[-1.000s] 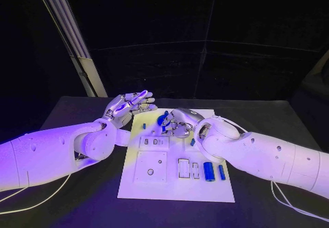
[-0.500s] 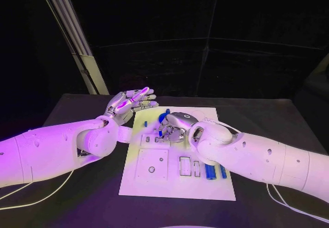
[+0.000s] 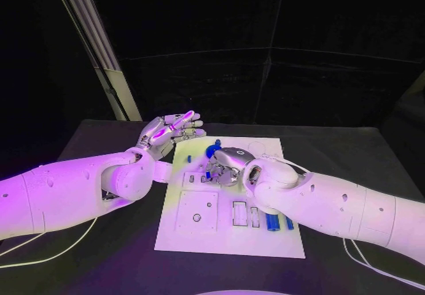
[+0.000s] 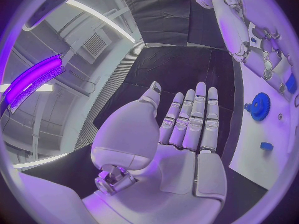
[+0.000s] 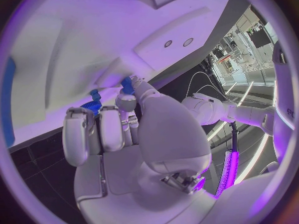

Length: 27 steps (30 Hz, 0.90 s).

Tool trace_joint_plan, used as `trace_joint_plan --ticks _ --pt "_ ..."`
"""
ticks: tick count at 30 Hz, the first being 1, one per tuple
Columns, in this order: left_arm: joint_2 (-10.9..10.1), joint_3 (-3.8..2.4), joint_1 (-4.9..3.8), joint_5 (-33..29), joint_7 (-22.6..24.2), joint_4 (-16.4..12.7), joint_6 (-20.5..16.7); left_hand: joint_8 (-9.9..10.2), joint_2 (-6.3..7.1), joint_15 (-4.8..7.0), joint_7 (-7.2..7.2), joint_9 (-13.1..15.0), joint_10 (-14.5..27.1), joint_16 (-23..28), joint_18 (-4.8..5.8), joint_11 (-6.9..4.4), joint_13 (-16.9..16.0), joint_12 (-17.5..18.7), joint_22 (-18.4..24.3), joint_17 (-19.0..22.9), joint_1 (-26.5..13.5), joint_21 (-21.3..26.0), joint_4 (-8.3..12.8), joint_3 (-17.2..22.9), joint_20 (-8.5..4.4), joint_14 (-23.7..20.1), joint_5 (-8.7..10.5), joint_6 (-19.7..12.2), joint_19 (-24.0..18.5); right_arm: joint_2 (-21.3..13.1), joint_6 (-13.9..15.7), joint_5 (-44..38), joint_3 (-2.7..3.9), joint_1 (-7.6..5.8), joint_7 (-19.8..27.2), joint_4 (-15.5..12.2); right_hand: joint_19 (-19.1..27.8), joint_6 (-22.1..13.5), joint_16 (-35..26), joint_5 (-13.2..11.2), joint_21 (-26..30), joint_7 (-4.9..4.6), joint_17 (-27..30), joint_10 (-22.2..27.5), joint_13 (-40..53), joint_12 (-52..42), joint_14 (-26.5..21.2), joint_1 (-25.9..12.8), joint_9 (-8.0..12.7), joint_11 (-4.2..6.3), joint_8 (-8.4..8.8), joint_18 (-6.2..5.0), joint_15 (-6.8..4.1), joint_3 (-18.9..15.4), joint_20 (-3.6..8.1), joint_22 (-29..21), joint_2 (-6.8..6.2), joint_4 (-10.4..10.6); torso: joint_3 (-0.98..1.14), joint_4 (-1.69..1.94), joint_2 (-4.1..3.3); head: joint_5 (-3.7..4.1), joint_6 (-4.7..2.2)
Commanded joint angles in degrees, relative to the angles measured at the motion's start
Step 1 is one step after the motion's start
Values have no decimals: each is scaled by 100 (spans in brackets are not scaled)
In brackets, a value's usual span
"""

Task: Assemble the parts on the task board

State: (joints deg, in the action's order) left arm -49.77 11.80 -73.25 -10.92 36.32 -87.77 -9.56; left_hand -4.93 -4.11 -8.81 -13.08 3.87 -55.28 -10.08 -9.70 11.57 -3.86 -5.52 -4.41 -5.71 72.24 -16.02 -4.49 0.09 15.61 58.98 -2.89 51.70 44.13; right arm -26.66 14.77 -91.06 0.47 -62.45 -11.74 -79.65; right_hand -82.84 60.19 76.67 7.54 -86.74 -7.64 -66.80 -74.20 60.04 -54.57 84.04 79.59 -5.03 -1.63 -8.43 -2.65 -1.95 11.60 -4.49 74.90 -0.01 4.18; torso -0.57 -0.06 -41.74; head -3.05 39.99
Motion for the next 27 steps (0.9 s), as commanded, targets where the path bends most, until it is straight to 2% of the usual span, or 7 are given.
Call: trace_joint_plan --ticks 1,4,10,18,27 --pt "8 -5 -10 -19 78 -3 37 37 -43 -12 -156 -3 -13 34 -87 -5 3 29 10 9 15 34 35 13 -7 23 -15 2 52 3 -87 -65 -2 2 40 0 -14 163 -30 26 13 126 3 21 -8 22 173 -29 -8 15 -20 40 -52 20 33 552 10 -2 -2 -1 0 -4 6" --pt "9 -5 -10 -19 73 -4 44 37 -43 -12 -156 -3 -13 34 -87 -5 3 29 10 9 15 34 35 13 -7 23 -15 2 52 -19 -130 -65 -3 4 20 19 -15 162 -28 25 13 125 -2 26 -14 30 174 -38 -6 14 -16 41 -52 21 35 554 -2 -3 -5 5 -2 4 12" --pt "11 -5 -10 -19 67 4 52 37 -43 -12 -156 -3 -13 34 -87 -5 3 29 10 9 15 34 35 13 -7 23 -15 2 52 -43 -284 -65 -3 6 -10 71 -10 152 -32 13 16 118 0 41 -37 64 173 -72 2 10 -1 40 -50 21 36 548 -29 3 1 -13 1 -12 26" --pt "24 -5 -10 -19 62 17 59 37 -43 -12 -156 -3 -13 34 -87 -5 3 29 10 9 15 34 35 13 -7 23 -15 2 52 -40 -495 -69 -5 6 -21 78 7 124 -44 -64 27 102 8 96 -126 183 171 -144 20 -3 37 35 -41 25 32 525 -79 21 1 -1 -2 -8 48" --pt "25 -5 -10 -19 56 28 56 37 -43 -12 -156 -3 -13 34 -87 -5 3 29 10 9 15 34 35 13 -7 23 -15 2 52 -56 -503 -171 -5 7 -76 47 39 51 -66 -85 47 70 28 201 -277 384 165 -212 50 -28 103 25 -23 23 19 482 -148 38 -1 -9 -1 -8 63"
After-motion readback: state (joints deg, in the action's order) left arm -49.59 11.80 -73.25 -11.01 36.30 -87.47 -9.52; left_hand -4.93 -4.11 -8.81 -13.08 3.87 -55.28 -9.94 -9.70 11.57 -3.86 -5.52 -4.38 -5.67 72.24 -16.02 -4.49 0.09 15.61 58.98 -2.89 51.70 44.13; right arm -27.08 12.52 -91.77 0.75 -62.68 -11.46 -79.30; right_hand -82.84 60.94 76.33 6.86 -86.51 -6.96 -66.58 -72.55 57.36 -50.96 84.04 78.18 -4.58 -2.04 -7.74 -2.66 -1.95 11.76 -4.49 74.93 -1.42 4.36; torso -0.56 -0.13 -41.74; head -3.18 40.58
